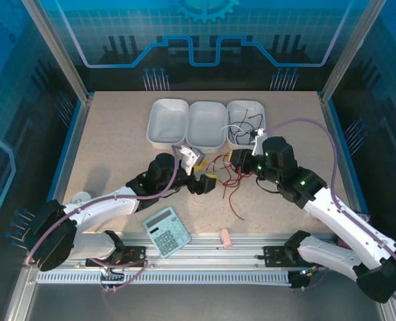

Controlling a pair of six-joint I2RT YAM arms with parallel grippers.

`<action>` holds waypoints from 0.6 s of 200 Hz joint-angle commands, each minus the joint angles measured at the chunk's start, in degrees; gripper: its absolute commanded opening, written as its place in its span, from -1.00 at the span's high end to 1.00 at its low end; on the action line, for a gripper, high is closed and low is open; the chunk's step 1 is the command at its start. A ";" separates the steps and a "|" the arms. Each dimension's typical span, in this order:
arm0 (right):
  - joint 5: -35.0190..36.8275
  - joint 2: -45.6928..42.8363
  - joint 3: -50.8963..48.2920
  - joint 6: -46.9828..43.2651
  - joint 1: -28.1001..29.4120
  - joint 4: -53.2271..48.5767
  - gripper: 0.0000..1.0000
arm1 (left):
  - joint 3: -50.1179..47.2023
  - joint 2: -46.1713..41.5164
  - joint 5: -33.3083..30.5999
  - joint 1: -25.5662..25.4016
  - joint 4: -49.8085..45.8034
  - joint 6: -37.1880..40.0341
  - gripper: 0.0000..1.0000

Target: Untangle the cables

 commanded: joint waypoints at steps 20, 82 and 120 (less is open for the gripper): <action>-1.94 1.95 2.09 0.05 0.75 1.25 1.00 | 2.65 -0.66 0.13 -1.25 2.15 7.73 -0.45; -3.61 3.03 2.33 0.52 1.09 2.39 1.00 | 9.00 6.65 -2.87 -1.25 1.90 8.03 -0.20; -3.63 2.60 1.83 0.61 1.08 2.57 1.00 | 10.76 8.54 -1.06 -1.25 0.57 7.84 0.14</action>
